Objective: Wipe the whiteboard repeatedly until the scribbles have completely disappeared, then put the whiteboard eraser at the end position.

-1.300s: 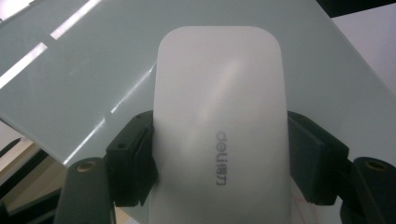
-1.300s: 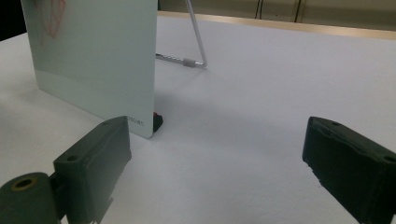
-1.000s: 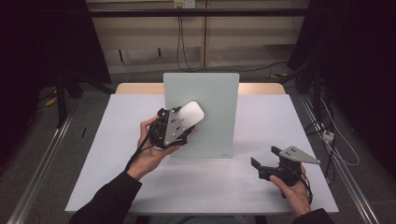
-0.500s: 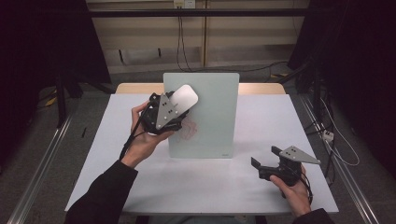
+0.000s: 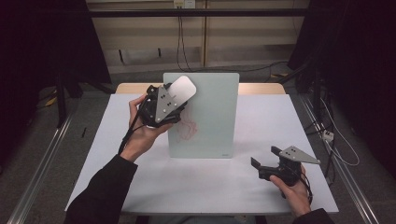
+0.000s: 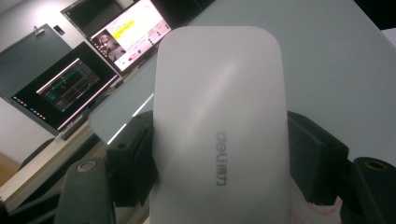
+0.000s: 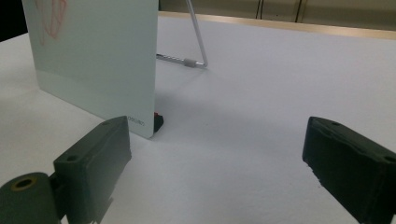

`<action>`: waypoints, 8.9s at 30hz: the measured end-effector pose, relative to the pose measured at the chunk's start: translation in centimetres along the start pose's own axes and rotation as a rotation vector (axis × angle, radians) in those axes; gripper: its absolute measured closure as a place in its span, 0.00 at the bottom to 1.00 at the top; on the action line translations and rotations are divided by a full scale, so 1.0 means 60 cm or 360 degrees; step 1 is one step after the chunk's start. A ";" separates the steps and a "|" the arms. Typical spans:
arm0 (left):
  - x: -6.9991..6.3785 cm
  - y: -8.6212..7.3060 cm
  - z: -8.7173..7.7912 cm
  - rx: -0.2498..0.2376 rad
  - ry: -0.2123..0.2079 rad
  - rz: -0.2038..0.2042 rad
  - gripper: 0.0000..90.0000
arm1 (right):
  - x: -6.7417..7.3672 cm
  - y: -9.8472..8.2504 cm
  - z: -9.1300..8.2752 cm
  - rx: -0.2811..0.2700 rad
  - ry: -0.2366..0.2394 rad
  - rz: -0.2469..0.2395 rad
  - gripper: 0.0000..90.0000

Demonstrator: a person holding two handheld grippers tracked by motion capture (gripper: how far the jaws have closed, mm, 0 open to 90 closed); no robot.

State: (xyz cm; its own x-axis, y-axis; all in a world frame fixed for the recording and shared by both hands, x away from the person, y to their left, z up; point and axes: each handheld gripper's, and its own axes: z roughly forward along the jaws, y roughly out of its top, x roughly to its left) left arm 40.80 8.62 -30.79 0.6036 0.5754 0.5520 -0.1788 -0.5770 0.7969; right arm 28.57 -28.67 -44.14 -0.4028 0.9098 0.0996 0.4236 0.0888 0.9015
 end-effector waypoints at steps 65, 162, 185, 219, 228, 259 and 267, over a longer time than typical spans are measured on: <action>-0.098 -0.057 0.005 0.0072 -0.0263 0.0115 0.35 | 0.001 0.000 0.001 0.0001 0.0003 -0.0001 0.09; -0.196 -0.129 0.006 0.0258 -0.0614 0.0298 0.35 | 0.000 0.000 0.001 0.0001 0.0005 0.0000 0.09; -0.090 -0.092 -0.010 0.0113 -0.0426 0.0039 0.35 | 0.000 0.000 0.002 0.0001 0.0009 -0.0002 0.09; -0.176 -0.118 0.003 0.0259 -0.0657 0.0047 0.35 | 0.002 0.002 0.005 0.0007 0.0010 0.0002 0.09; -0.140 -0.108 -0.025 0.0202 -0.0652 -0.0157 0.35 | 0.003 0.002 0.007 0.0012 0.0014 0.0004 0.09; -0.115 -0.110 -0.043 0.0345 -0.0950 -0.0508 0.35 | 0.002 0.001 0.003 0.0005 0.0024 0.0007 0.09; -0.138 -0.102 -0.041 0.0411 -0.1038 -0.0446 0.35 | 0.003 0.001 0.000 0.0002 0.0028 0.0002 0.09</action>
State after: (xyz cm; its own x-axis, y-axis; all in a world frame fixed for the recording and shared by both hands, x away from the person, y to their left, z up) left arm 34.98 8.81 -39.63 0.9516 0.3069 0.0157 0.1885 -0.6230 0.7591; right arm 28.55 -28.51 -44.10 -0.4163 0.9027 0.1083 0.4249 0.0879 0.9009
